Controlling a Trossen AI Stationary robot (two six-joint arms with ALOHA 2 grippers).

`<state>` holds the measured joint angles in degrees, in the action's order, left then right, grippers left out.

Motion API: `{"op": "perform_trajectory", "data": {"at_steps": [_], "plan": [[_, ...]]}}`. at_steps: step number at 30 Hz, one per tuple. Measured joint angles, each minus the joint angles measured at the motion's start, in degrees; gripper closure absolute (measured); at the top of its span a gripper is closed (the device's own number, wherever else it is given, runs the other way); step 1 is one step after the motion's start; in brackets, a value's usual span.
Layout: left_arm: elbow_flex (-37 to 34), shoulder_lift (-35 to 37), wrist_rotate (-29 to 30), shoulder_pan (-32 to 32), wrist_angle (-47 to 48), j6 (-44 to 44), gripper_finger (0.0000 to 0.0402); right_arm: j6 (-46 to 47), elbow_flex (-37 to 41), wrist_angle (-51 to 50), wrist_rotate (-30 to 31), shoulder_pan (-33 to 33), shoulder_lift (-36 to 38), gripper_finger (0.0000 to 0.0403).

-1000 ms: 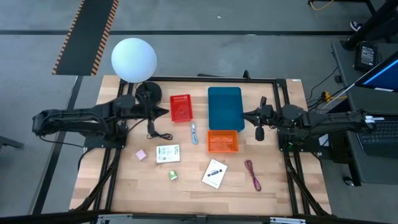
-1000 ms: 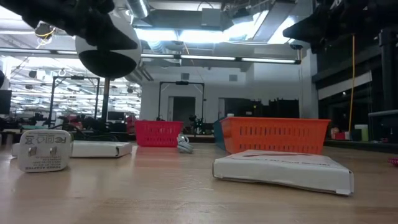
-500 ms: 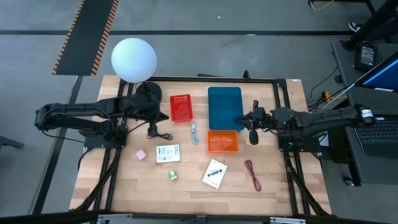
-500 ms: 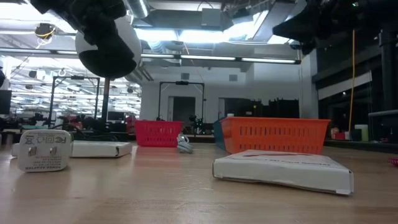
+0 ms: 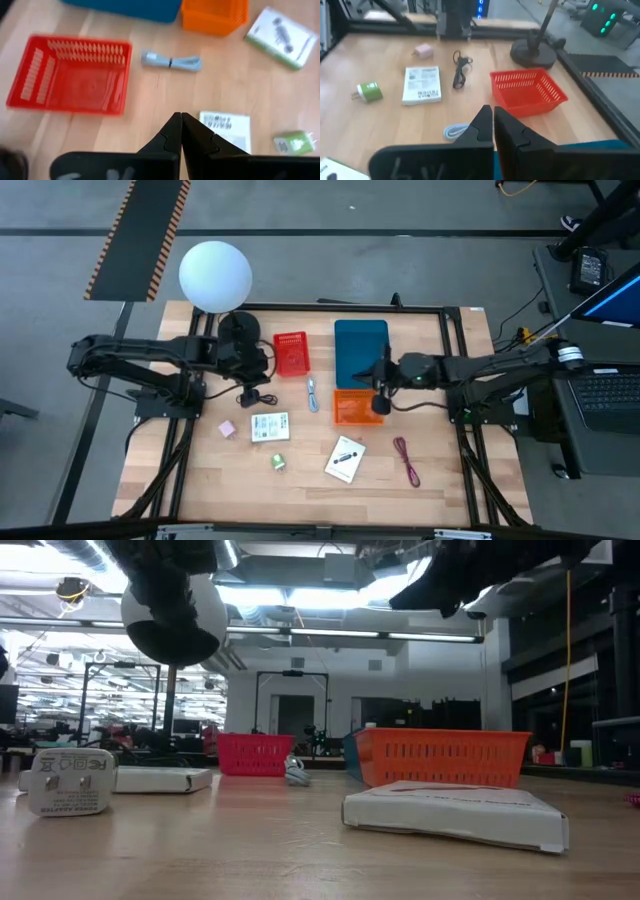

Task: Pick and place items into bin
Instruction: Put the black charger cable into the red bin

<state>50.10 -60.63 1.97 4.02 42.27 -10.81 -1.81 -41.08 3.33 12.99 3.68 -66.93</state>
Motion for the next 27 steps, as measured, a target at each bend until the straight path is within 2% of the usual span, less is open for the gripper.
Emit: {"op": "perform_trajectory", "data": {"at_steps": [8, 13, 17, 22, 27], "plan": [[0.5, -2.3, 0.3, -1.1, 2.9, -5.0, 0.0376, -0.2, 0.0, 1.3, 0.1, -0.3, -4.7, 0.0402], [0.5, -2.3, 3.0, -1.1, 3.0, -1.9, 0.0339, -0.2, 0.0, 3.5, 0.1, -1.1, -5.1, 0.0402], [0.5, -2.3, 3.0, -1.3, 3.1, -1.5, 0.0303, -0.2, 0.0, 3.8, 0.2, -1.3, -5.1, 0.0402], [0.5, -2.8, 3.7, -4.0, 4.8, -0.9, 0.0261, -1.5, 0.0, 3.7, 0.2, -1.3, -5.1, 0.0402], [0.6, -6.4, 4.8, -7.8, 6.0, -0.6, 0.0237, -3.3, 0.0, 3.6, 0.1, -1.3, -5.6, 0.0402]]}}
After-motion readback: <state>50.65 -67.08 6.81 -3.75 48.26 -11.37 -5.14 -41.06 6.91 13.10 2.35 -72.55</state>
